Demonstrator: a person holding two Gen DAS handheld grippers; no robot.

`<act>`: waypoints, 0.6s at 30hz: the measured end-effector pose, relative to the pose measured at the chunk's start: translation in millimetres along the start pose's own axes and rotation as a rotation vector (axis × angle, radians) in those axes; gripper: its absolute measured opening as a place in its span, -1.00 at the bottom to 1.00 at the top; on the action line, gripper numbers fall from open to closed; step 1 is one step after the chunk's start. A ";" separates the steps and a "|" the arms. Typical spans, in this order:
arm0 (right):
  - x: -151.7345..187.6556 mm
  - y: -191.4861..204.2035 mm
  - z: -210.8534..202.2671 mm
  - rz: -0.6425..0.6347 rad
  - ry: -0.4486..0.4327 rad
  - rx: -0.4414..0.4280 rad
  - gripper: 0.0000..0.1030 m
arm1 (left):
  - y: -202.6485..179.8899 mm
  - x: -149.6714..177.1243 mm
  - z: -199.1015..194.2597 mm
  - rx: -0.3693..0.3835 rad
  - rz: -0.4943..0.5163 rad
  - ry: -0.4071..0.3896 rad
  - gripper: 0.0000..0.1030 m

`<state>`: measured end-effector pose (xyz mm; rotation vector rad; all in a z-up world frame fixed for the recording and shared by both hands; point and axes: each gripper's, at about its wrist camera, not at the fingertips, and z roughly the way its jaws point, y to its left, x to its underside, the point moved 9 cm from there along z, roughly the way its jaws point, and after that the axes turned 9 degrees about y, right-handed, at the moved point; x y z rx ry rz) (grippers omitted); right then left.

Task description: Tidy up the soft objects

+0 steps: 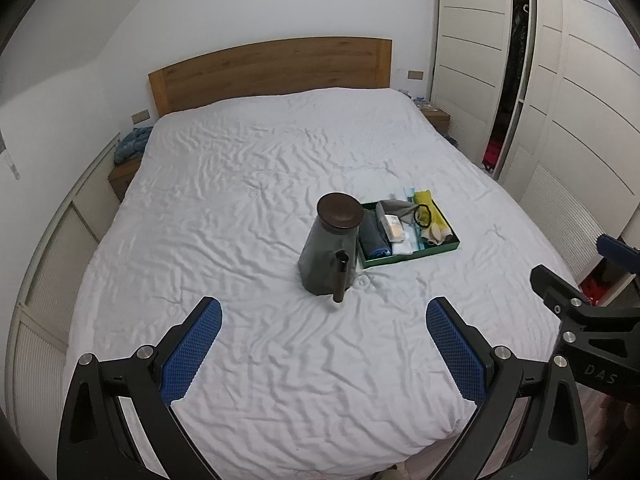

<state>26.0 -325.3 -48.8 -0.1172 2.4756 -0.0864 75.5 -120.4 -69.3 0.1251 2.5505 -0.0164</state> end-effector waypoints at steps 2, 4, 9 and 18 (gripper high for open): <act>0.3 -0.1 1.0 0.001 0.003 0.004 0.99 | 1.7 0.2 2.5 -0.011 -0.010 0.005 0.95; 0.0 0.0 1.1 0.001 0.005 0.008 0.99 | 2.3 0.6 5.5 -0.008 -0.021 0.015 0.95; -0.5 -1.6 2.9 0.002 0.010 0.013 0.99 | 0.4 -0.3 10.1 0.006 -0.020 0.025 0.95; -0.9 0.8 6.4 -0.004 0.010 0.001 0.99 | 0.4 0.4 10.9 0.009 -0.016 0.030 0.95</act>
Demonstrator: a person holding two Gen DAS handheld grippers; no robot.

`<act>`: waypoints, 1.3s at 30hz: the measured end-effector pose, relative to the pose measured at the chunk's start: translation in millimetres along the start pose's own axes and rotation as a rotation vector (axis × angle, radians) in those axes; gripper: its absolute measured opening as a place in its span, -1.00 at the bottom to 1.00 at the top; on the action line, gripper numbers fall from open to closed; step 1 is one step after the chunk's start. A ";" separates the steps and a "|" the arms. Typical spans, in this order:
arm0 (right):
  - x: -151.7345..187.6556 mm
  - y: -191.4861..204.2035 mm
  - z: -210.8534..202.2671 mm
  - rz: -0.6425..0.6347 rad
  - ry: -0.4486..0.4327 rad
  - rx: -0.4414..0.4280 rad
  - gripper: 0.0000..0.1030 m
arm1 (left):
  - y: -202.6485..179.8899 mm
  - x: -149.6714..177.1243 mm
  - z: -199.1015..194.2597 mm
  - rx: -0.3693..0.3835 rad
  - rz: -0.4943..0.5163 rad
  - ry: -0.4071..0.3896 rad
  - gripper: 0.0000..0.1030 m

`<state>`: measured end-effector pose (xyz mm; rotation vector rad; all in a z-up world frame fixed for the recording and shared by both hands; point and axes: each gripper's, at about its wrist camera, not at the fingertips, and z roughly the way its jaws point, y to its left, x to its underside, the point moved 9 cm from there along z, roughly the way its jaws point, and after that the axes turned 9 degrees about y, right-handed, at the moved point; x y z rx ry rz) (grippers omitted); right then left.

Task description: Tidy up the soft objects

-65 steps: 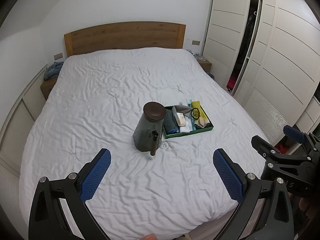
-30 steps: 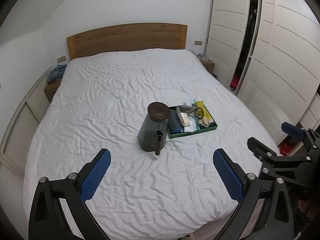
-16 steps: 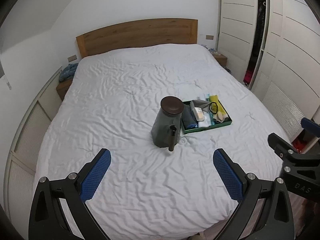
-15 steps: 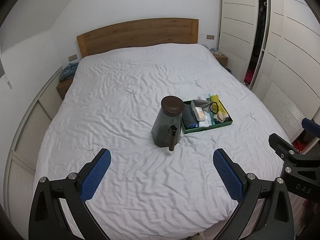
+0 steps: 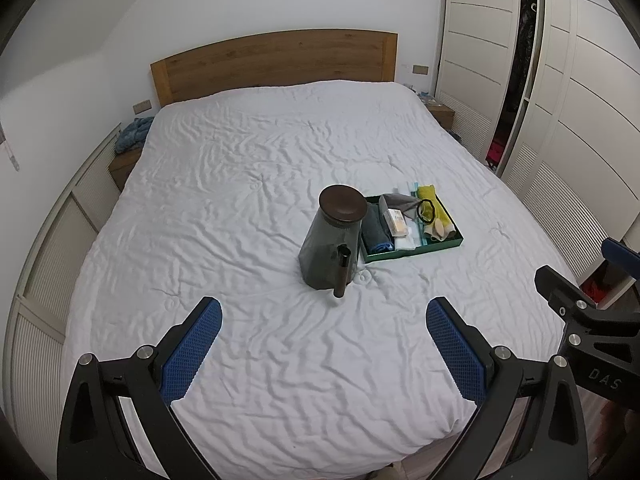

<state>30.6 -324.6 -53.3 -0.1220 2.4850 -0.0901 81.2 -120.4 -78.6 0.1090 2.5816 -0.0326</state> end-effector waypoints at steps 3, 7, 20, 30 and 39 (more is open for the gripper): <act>-1.3 1.2 2.1 0.000 0.002 -0.004 0.99 | -0.6 -0.1 1.1 0.008 0.001 0.004 0.95; -1.5 1.2 2.7 0.001 0.002 -0.004 0.99 | -2.2 1.2 2.1 0.015 0.006 0.009 0.95; 0.4 4.0 5.8 0.006 0.008 -0.005 0.99 | -2.7 3.3 3.6 0.048 0.005 0.022 0.95; 1.1 10.1 9.5 0.002 0.011 -0.004 0.99 | -0.9 2.0 0.1 0.086 -0.001 -0.001 0.95; 1.2 13.0 12.1 -0.001 0.010 -0.006 0.99 | -2.5 -0.2 -4.1 0.090 0.016 -0.021 0.95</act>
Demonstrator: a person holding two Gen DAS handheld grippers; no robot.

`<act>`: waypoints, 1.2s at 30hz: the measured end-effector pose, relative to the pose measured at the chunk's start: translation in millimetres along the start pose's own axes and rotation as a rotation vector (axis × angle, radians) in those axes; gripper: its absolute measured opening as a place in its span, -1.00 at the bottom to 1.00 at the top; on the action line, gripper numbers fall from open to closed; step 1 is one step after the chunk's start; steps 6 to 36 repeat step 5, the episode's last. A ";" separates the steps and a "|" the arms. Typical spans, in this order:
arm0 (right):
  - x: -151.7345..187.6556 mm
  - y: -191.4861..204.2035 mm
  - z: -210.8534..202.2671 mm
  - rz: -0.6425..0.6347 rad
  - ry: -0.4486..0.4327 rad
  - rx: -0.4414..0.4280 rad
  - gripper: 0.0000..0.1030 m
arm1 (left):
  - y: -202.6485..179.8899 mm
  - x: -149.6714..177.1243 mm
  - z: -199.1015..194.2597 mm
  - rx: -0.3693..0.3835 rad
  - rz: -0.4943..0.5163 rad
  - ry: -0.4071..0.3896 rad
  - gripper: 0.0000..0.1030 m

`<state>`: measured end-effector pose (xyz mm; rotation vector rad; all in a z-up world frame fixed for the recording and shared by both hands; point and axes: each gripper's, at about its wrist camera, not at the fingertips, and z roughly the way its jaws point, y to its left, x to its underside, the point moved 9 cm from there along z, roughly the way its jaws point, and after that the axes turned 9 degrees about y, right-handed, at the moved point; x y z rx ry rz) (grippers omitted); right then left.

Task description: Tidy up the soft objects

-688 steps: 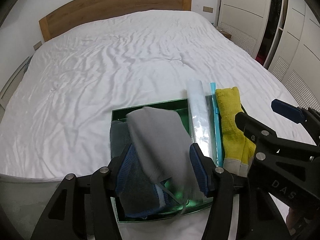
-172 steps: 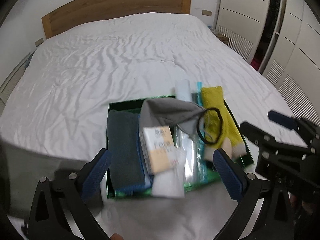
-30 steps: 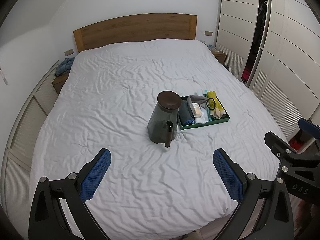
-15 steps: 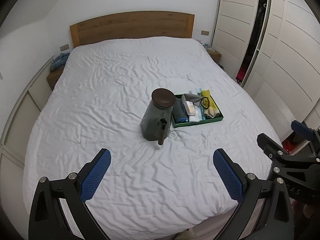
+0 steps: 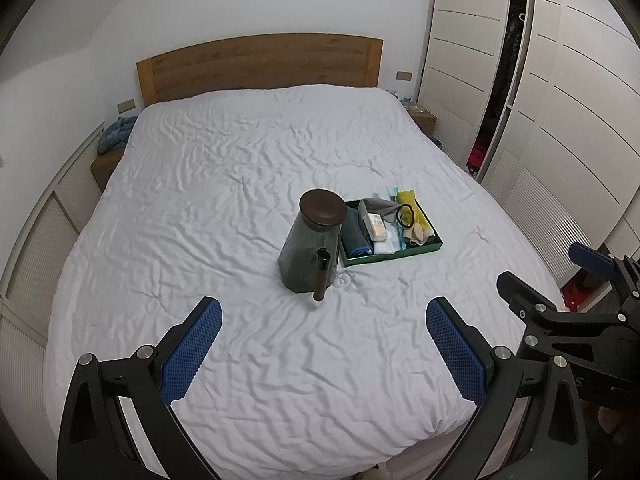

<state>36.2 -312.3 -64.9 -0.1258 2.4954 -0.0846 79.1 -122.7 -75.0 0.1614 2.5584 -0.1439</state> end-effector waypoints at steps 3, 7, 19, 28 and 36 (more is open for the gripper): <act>0.2 1.5 2.4 -0.006 0.001 -0.001 0.99 | -0.7 -2.2 -2.0 0.002 0.003 -0.009 0.95; -0.6 1.6 2.8 -0.008 0.001 -0.002 0.99 | 0.9 -3.7 -2.6 0.000 -0.001 -0.013 0.95; -0.6 1.6 2.8 -0.008 0.001 -0.002 0.99 | 0.9 -3.7 -2.6 0.000 -0.001 -0.013 0.95; -0.6 1.6 2.8 -0.008 0.001 -0.002 0.99 | 0.9 -3.7 -2.6 0.000 -0.001 -0.013 0.95; -0.6 1.6 2.8 -0.008 0.001 -0.002 0.99 | 0.9 -3.7 -2.6 0.000 -0.001 -0.013 0.95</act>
